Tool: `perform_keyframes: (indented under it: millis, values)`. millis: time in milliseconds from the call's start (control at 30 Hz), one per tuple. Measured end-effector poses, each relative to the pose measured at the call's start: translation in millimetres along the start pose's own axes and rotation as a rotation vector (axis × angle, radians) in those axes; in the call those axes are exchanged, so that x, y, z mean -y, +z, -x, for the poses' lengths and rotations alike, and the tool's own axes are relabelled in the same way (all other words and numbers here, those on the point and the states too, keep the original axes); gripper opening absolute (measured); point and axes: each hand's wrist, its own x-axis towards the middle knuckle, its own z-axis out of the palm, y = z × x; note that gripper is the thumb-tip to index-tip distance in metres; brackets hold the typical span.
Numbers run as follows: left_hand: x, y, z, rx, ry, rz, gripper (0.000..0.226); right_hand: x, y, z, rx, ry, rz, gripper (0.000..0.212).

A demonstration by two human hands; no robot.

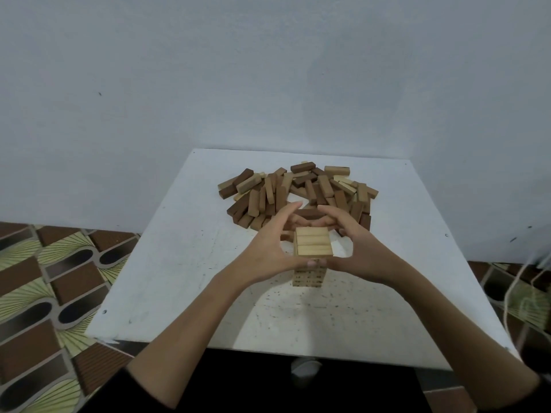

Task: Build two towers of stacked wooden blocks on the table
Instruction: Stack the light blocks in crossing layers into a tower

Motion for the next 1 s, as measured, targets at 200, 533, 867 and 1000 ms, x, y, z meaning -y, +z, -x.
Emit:
perform_keyframes:
  millis: [200,533,867,1000]
  values:
    - [1.8,0.4,0.6,-0.004,0.006,-0.010,0.097,1.6,3.1,-0.9,0.012,-0.040,0.008,0.093]
    - [5.0,2.3,1.2,-0.009,0.008,-0.026,0.094,1.5,5.5,-2.4,-0.009,-0.045,0.021,0.091]
    - [2.8,9.7,8.0,-0.004,-0.070,0.062,0.102,2.4,11.0,3.6,-0.020,-0.008,-0.097,0.093]
    - [1.4,22.1,18.0,-0.007,-0.114,0.121,0.100,4.5,27.5,16.6,-0.049,0.073,-0.285,0.102]
